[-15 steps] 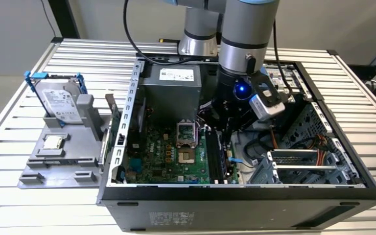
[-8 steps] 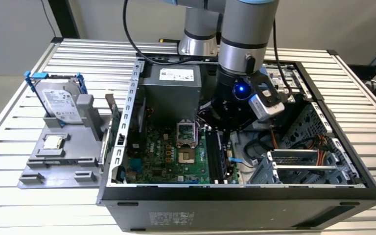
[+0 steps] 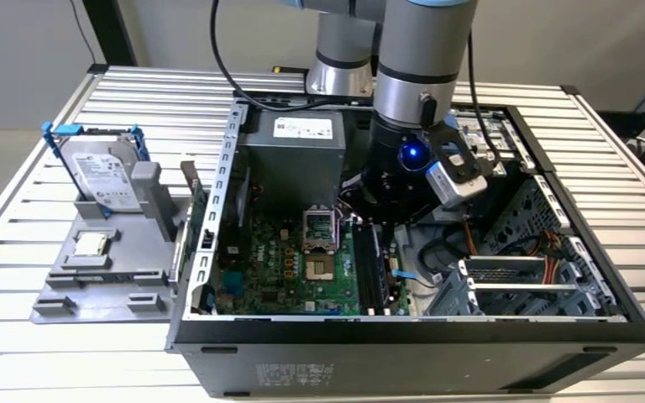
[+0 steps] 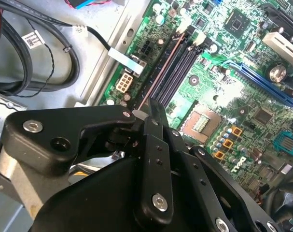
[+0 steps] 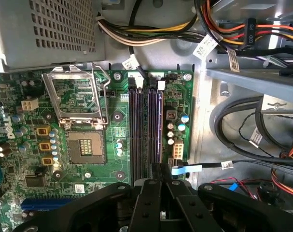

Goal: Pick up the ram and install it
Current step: 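Insert the ram into the slot, then press down the ram until it locks into place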

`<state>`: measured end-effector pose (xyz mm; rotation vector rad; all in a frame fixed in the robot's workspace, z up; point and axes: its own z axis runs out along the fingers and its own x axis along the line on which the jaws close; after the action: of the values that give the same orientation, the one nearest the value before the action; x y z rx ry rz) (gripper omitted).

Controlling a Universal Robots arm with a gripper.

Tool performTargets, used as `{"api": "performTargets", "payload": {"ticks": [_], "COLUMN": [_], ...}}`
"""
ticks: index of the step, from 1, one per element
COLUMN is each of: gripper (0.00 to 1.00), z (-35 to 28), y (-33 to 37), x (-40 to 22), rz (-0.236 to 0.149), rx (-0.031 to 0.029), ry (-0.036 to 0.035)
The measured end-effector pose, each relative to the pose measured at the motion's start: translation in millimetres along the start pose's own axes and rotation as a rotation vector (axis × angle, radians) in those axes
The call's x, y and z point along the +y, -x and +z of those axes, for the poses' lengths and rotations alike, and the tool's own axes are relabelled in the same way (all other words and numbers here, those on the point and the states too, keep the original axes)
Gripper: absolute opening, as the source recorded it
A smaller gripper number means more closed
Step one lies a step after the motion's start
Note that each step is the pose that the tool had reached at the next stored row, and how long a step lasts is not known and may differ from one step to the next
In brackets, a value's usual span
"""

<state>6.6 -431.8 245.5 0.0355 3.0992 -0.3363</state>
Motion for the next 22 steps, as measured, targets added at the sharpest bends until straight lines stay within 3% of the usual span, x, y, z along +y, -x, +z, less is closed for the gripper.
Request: {"api": "performTargets", "payload": {"ticks": [5,7,9,14,20,22], "gripper": [0.00,0.00,0.00,0.00,0.00,0.00], "z": [0.0,0.1,0.2,0.4,0.3,0.2], "y": [-0.4,-0.3,-0.2,0.1,2.9,3.9], "x": [-0.1,-0.9,-1.4,-2.4,-3.8,-4.4], "rz": [0.000,0.000,-0.001,0.000,0.001,0.001], "rx": [0.0000,0.0025,0.0087,0.0176,0.0218,0.0224], "ry": [0.0006,0.0121,0.0446,0.1354,0.2417,0.2718]}}
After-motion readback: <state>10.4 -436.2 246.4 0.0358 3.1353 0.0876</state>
